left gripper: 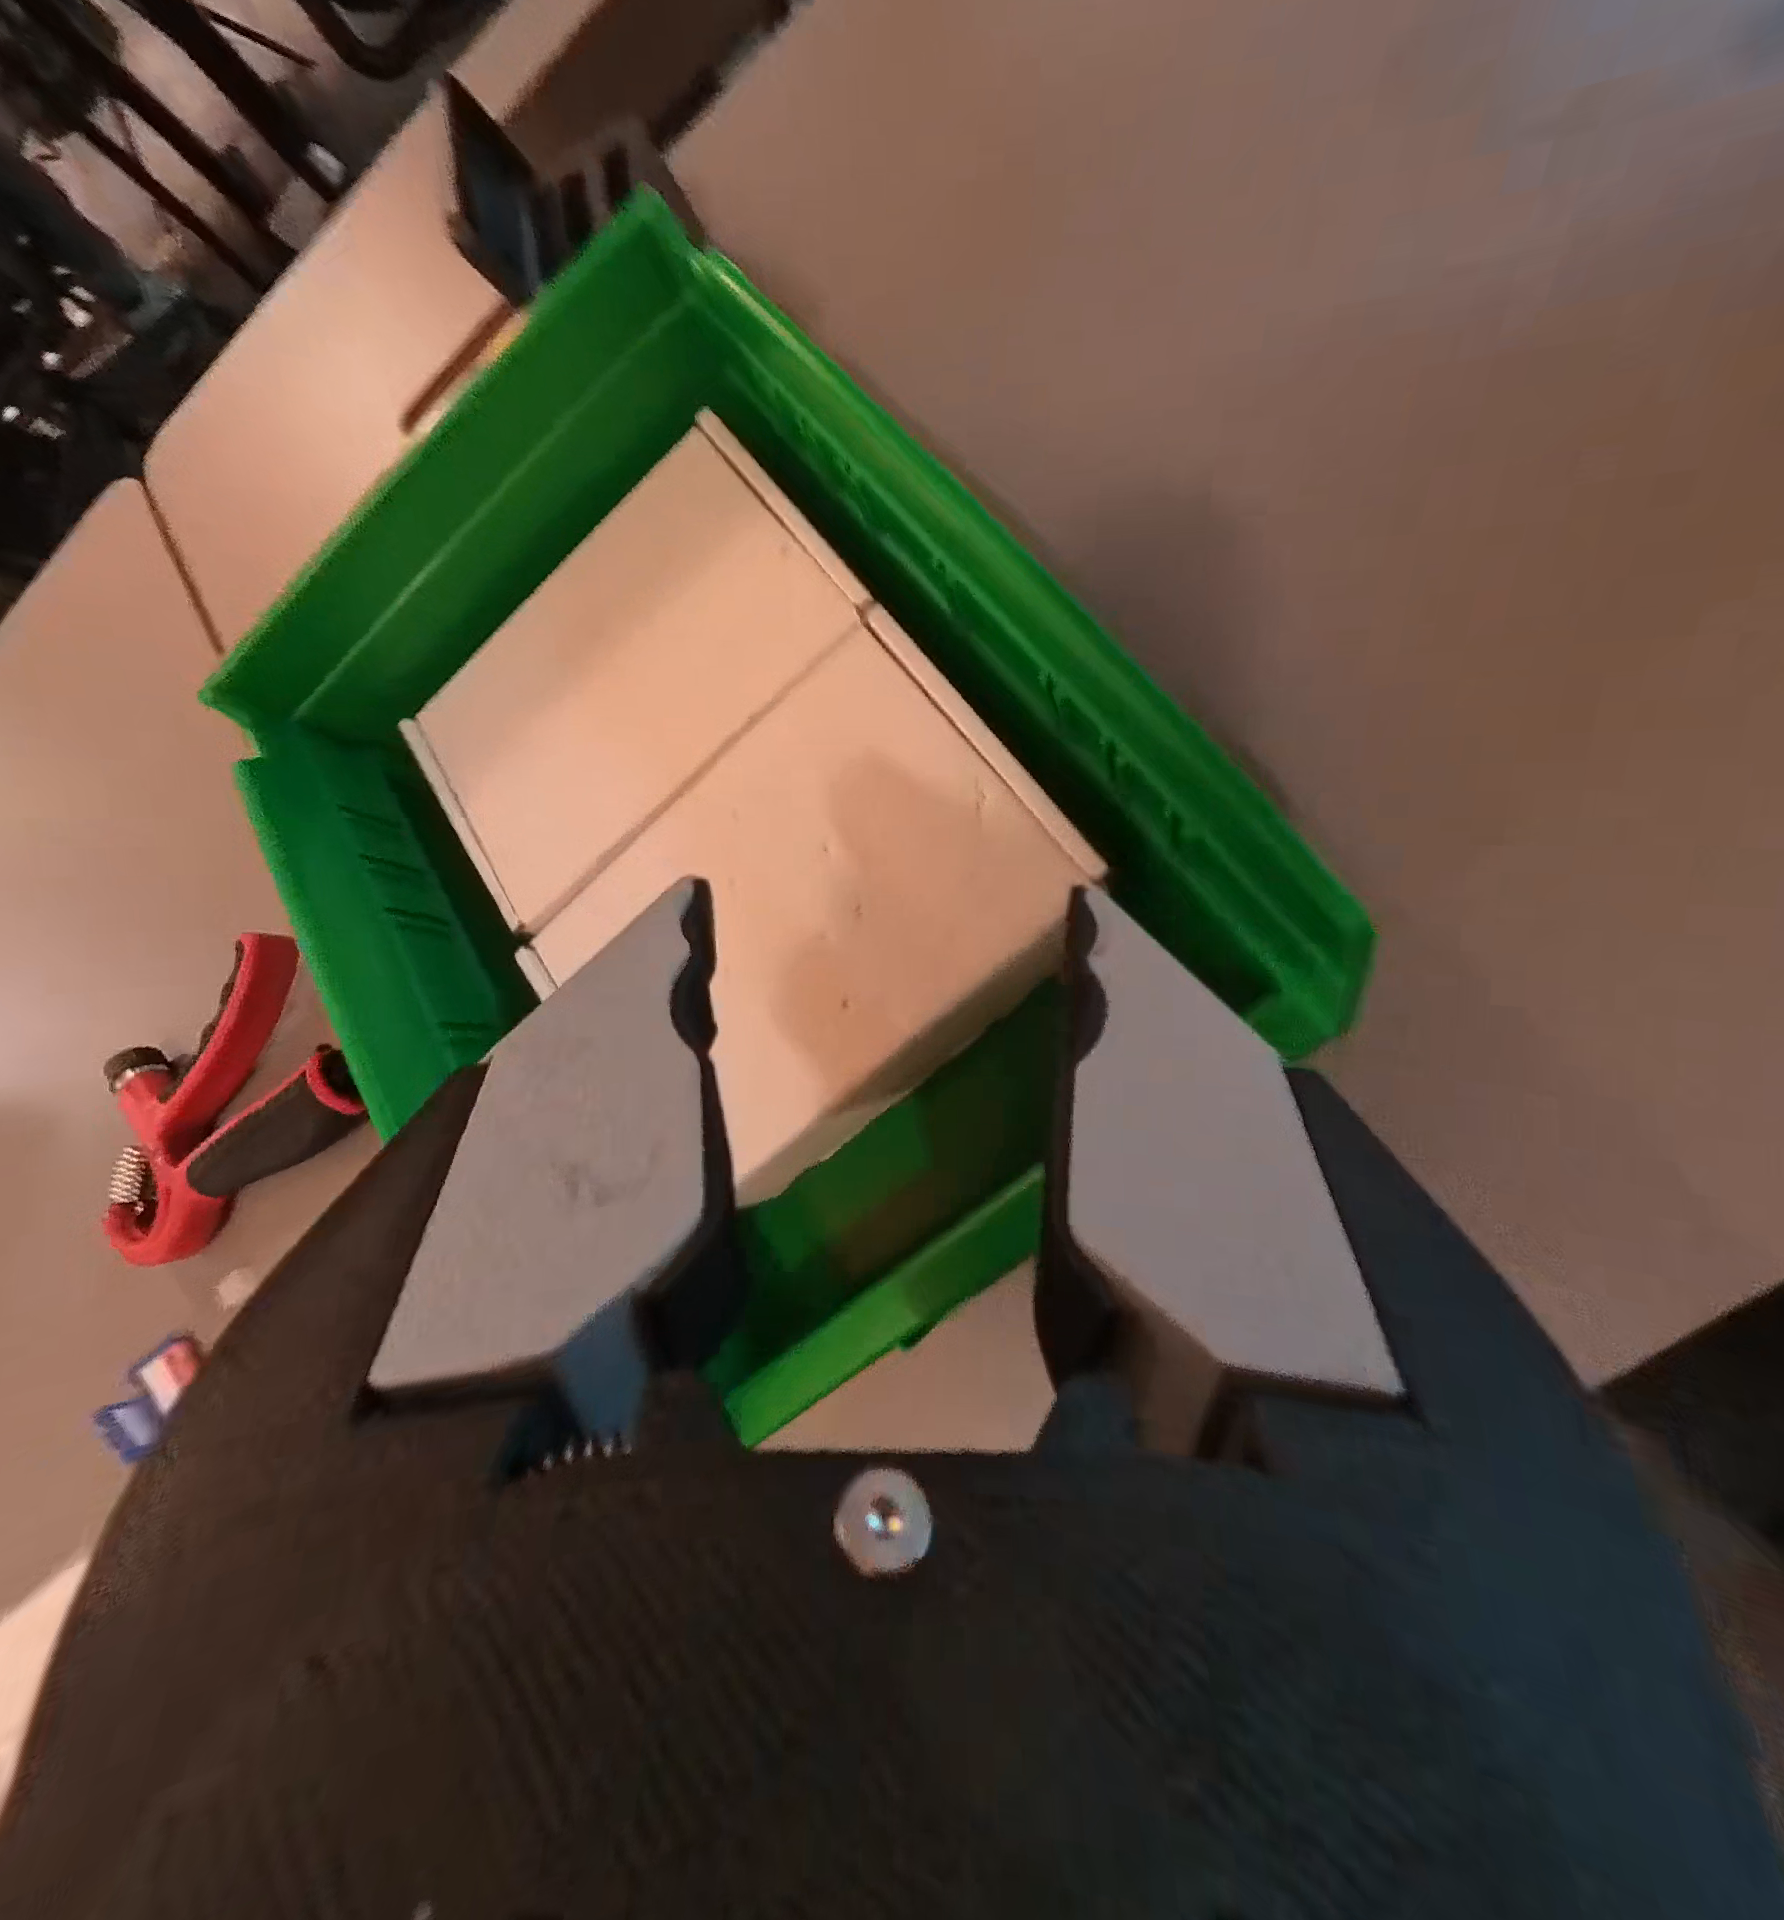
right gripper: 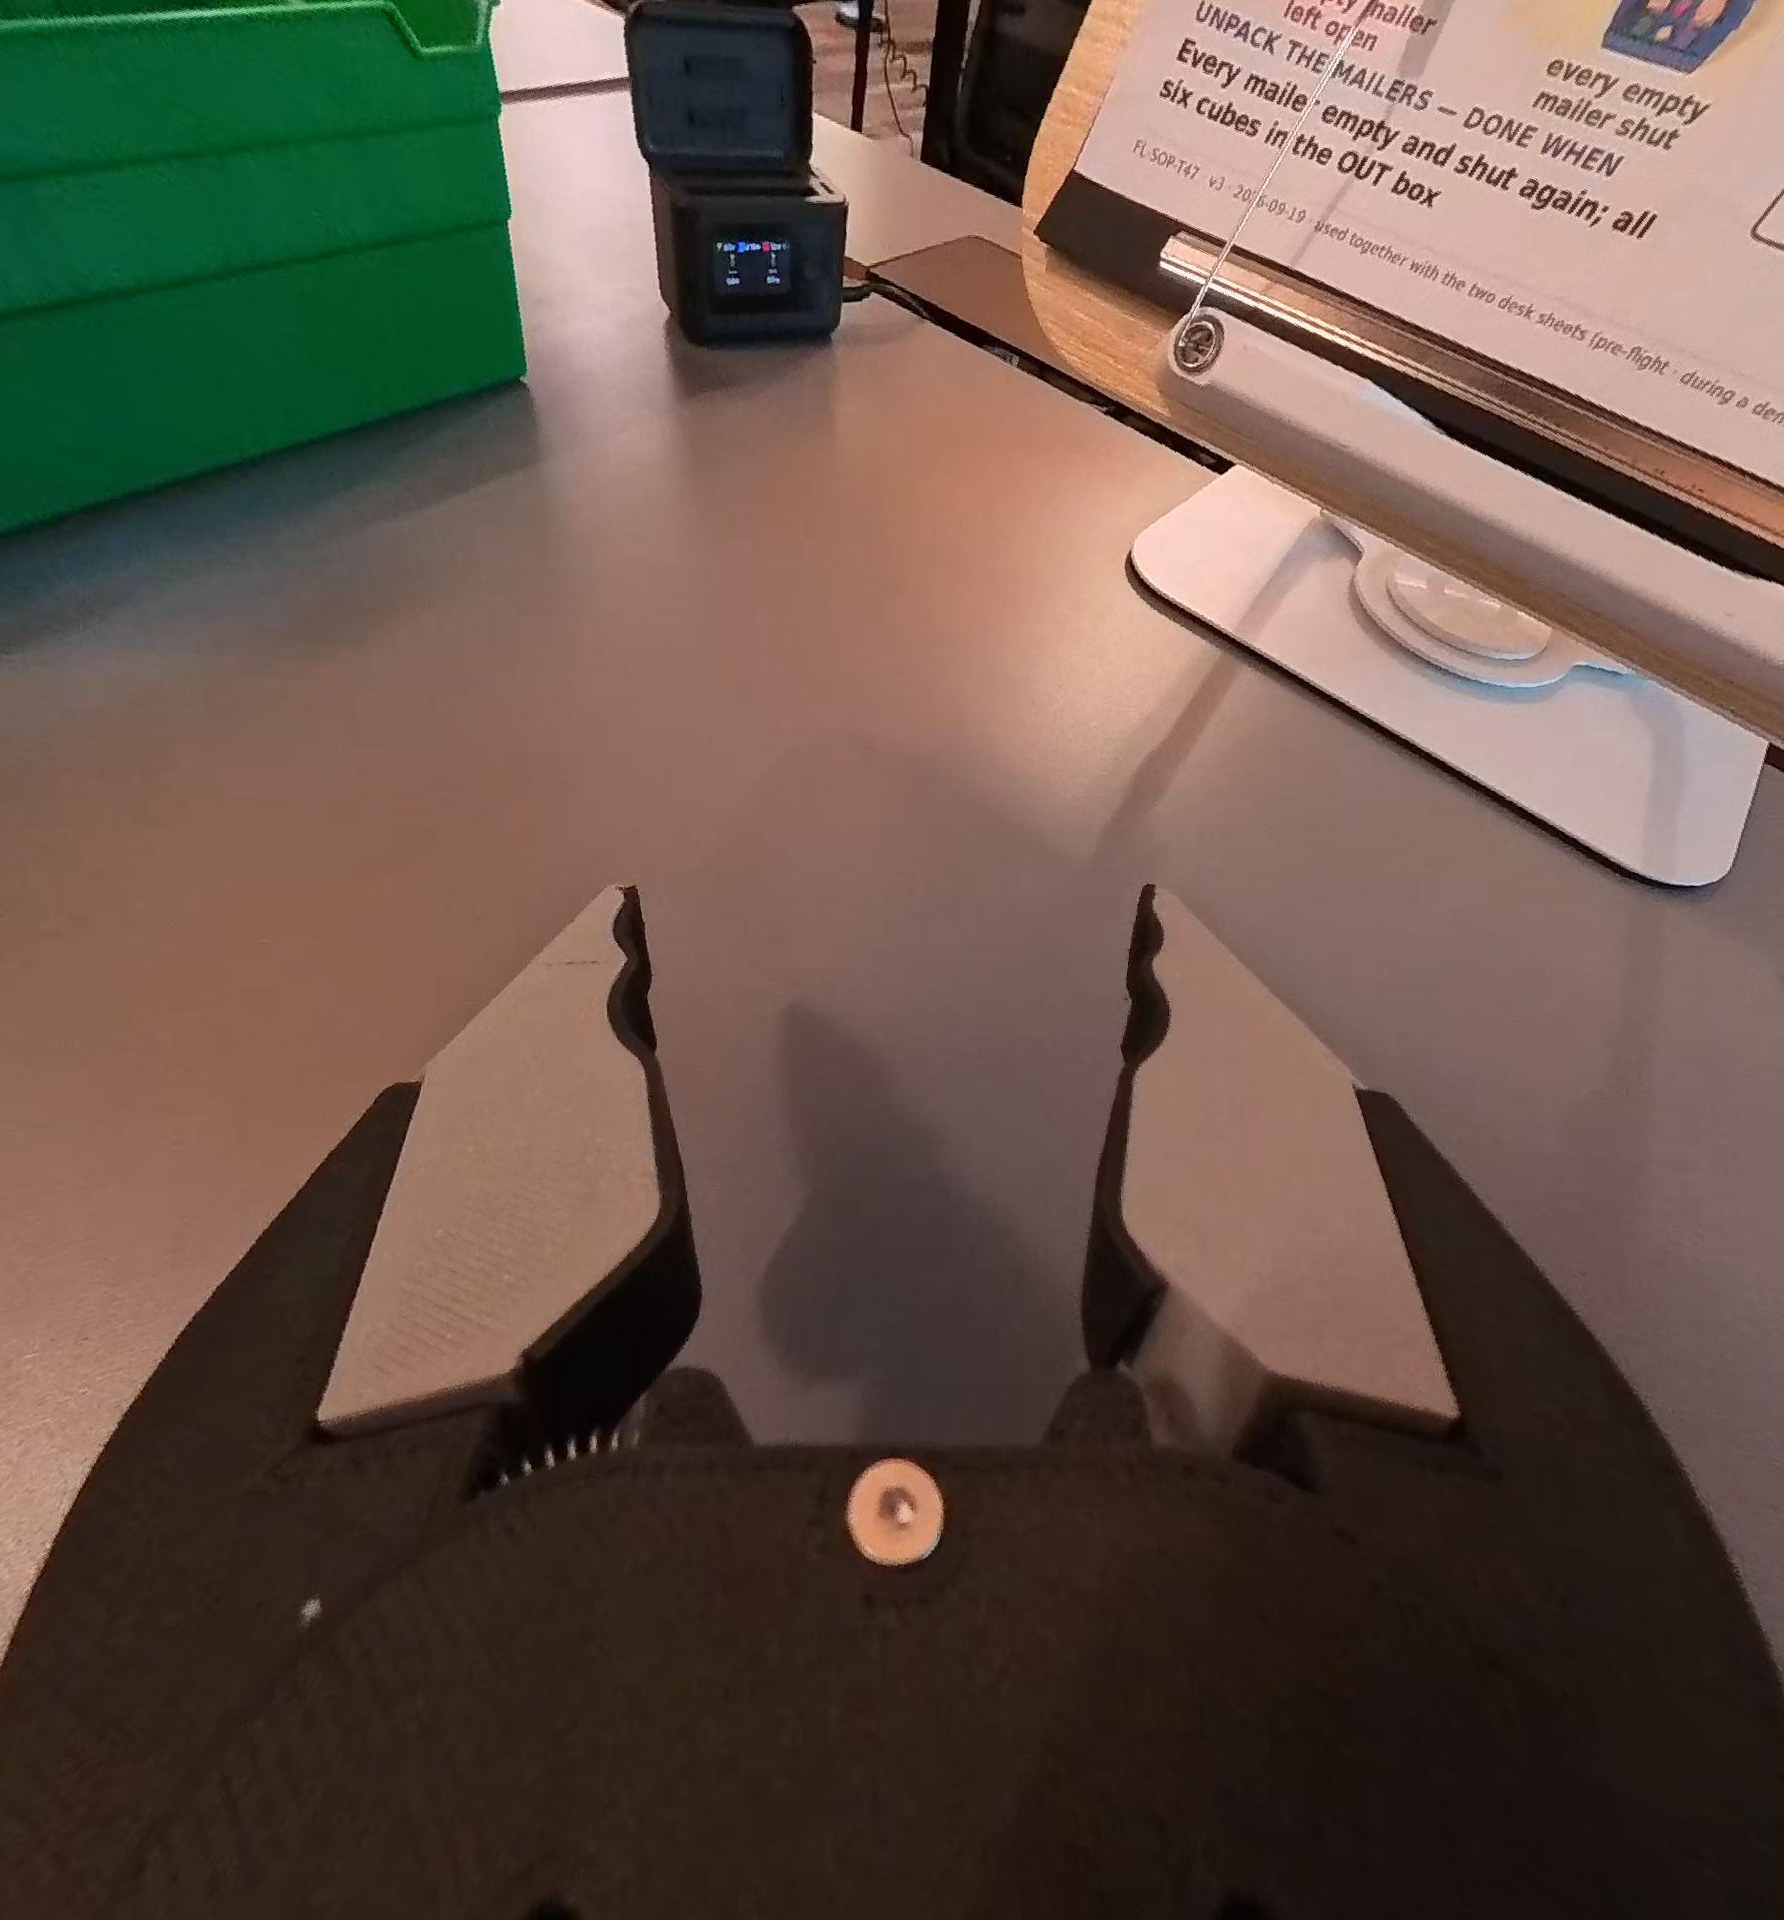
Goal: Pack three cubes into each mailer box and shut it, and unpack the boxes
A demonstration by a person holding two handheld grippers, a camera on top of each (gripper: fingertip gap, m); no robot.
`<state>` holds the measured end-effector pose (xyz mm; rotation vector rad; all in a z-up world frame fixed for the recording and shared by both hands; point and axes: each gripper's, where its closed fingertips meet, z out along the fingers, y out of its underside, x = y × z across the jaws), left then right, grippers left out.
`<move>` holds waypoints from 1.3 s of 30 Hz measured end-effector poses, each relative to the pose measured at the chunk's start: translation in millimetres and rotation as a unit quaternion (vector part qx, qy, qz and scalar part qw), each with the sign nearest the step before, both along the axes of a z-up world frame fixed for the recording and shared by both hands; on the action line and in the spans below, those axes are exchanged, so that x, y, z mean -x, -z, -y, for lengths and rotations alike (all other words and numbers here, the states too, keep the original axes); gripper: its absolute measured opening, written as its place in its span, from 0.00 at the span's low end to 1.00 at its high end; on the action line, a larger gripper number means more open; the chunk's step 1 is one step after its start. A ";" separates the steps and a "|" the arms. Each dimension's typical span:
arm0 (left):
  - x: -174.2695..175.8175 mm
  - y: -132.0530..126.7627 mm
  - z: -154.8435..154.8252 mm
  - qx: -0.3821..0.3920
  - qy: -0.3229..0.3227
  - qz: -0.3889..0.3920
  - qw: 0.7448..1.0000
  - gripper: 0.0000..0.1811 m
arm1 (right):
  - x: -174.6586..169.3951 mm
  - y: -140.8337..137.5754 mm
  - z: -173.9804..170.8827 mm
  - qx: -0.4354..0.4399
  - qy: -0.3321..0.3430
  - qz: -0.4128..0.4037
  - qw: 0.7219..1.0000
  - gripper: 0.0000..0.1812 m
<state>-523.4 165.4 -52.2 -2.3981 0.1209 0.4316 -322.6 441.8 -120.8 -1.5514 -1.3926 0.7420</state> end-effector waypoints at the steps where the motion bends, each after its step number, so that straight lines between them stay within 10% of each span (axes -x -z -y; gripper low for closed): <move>1: -3.1 7.2 2.1 0.026 0.017 -0.007 1.000 0.37 | 0.1 0.2 0.1 0.000 0.000 0.000 1.000 0.50; 12: -9.1 75.2 12.9 0.237 0.136 -0.082 0.958 0.32 | -0.5 0.4 0.4 0.005 0.000 -0.001 1.000 0.50; 23: 20.8 76.1 0.7 0.299 0.156 -0.262 0.904 0.31 | 0.3 1.5 3.1 0.005 -0.006 0.003 1.000 0.49; 39: 26.1 64.4 2.1 0.222 0.144 -0.178 0.948 0.34 | 1.2 3.8 4.2 0.016 -0.011 0.007 1.000 0.47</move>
